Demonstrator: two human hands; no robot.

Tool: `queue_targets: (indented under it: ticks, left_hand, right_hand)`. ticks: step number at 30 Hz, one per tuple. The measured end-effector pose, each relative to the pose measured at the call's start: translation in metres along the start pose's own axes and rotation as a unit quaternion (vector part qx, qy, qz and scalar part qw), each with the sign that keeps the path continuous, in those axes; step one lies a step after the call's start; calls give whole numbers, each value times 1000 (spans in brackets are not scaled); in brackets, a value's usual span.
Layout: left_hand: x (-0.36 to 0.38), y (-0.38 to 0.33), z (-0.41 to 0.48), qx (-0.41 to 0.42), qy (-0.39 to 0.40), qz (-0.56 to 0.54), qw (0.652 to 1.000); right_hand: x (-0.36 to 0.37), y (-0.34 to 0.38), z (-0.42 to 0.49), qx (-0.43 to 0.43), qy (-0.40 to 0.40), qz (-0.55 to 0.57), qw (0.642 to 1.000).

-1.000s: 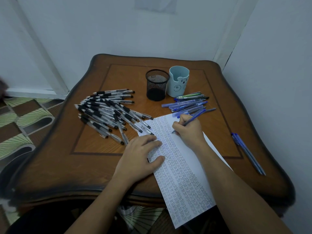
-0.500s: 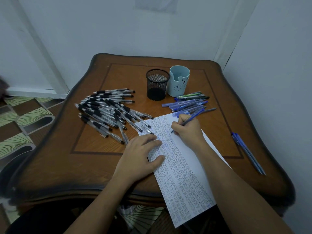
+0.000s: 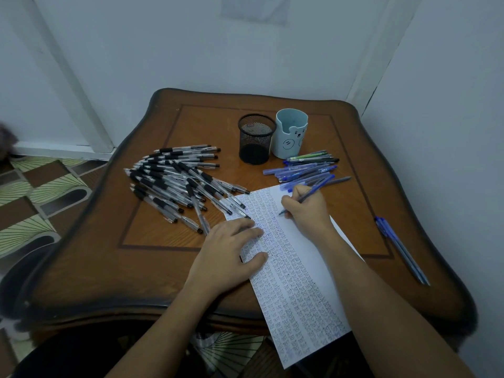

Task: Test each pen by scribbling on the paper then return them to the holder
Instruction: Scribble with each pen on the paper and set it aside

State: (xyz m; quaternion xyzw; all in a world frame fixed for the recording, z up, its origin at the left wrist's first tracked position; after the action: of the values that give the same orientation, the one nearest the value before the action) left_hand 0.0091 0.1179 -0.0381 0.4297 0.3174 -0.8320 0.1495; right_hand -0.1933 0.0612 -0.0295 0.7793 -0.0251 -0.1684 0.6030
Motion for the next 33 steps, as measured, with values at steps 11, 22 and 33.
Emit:
queue_targets:
  ticks: [11,22,33]
  left_hand:
    - [0,0,1,1,-1,2,1000]
    - [1,2,0,4,-9,1,1000]
    - [-1,1,-1,-5,7,-1,1000]
  right_hand:
    - [3,-2,-1,-22,22,-16,999]
    - [-1,-1,5,-2,-7,28,1000]
    - [-41,25,-3,136,33,173,975]
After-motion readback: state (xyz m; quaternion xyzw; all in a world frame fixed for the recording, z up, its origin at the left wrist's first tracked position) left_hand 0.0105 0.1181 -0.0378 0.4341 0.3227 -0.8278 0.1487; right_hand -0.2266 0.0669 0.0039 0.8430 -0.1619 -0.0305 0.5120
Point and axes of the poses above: each hand's wrist, its own z-axis towards the middle knuckle, its own x-axis out of the palm, y = z × x, the point moved 3 cm from there along z, towards the middle knuckle, and after that the axes turned 15 degrees about x, right-handed, at the moved point
